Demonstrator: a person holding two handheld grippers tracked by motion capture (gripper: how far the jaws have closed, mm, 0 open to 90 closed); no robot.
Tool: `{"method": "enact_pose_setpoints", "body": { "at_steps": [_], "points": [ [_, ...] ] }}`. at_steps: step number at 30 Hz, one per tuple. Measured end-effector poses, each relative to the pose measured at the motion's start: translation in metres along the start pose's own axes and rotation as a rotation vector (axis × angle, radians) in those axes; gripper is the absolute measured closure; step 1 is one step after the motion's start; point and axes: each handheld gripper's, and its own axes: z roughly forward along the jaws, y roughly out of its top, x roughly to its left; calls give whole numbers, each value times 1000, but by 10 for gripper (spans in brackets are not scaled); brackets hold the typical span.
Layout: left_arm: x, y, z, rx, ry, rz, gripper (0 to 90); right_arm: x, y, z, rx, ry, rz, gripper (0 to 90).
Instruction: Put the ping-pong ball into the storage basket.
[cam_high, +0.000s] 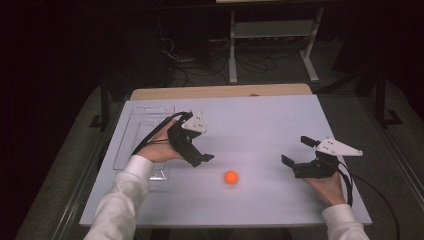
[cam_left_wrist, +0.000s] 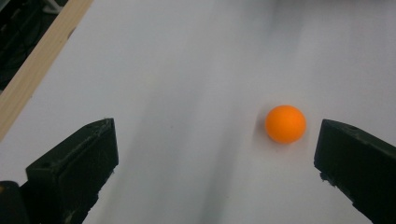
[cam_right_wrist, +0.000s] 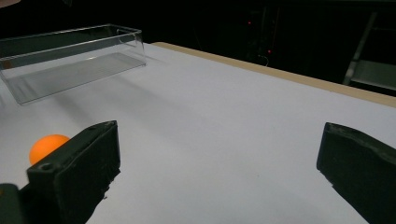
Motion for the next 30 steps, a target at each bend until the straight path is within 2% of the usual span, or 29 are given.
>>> {"method": "enact_pose_setpoints", "body": {
  "at_steps": [10, 30],
  "points": [
    [-8, 12, 9, 15, -42, 41, 0, 1, 0, 0, 1, 0, -1, 0],
    [-12, 17, 27, 52, -59, 69, 0, 4, -1, 1, 17, 7, -11, 0]
  ]
}}
